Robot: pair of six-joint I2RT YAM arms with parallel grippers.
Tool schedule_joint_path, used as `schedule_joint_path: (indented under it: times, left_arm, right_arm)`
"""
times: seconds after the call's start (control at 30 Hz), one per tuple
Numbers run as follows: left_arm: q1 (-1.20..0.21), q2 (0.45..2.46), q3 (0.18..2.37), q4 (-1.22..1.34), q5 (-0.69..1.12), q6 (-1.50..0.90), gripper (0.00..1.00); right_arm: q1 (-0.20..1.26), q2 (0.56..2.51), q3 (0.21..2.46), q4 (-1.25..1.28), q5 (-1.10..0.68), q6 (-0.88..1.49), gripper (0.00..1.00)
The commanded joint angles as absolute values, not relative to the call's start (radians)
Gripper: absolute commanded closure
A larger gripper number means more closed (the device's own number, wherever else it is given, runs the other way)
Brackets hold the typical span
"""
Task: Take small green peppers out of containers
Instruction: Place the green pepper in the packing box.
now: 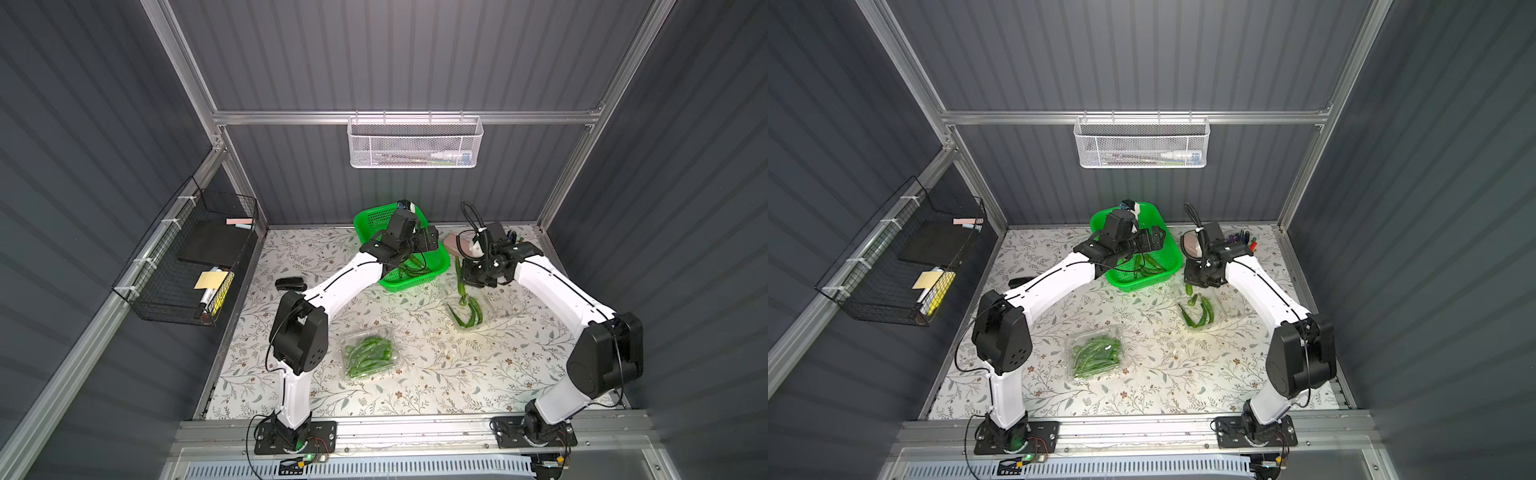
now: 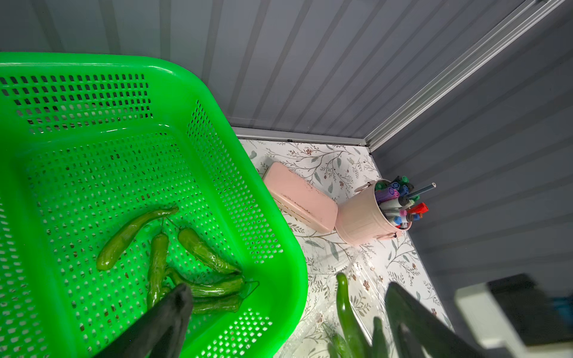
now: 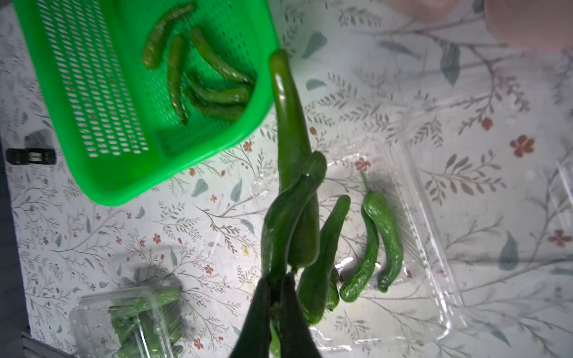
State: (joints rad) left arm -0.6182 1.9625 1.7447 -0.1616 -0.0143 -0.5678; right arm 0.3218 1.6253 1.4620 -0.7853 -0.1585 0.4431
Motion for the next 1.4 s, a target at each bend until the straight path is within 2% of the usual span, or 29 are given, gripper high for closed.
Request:
schedule_joint_path:
  times: [0.0,0.2,0.3,0.63,0.93,1.23,1.37]
  left_arm:
    - [-0.612,1.966,1.719,-0.141,-0.009,-0.589,0.01]
    - [-0.603,1.941,1.693,-0.130,-0.010,-0.592,0.01]
    - [-0.601,1.941,1.694,-0.138,-0.012,-0.588,0.01]
    - [-0.601,1.961,1.715,-0.137,0.013,-0.579,0.01]
    - [-0.601,1.961,1.712,-0.138,0.027,-0.554,0.01]
    - [-0.601,1.953,1.706,-0.140,0.025,-0.557,0.01]
    - [-0.601,1.950,1.695,-0.135,0.023,-0.563,0.01]
  right_arm:
    - [0.319,1.644,1.557,-0.814,-0.190,0.410,0.98]
    - [0.319,1.715,1.719,-0.831,-0.235,0.401,0.98]
    - [0.318,1.715,1.726,-0.846,-0.226,0.397,0.98]
    - [0.291,1.635,1.443,-0.815,-0.265,0.447,0.98]
    - [0.285,1.754,1.282,-0.798,-0.288,0.412,0.98]
    - [0.285,1.813,1.272,-0.784,-0.232,0.404,0.71]
    - [0.285,1.831,1.276,-0.778,-0.223,0.405,0.64]
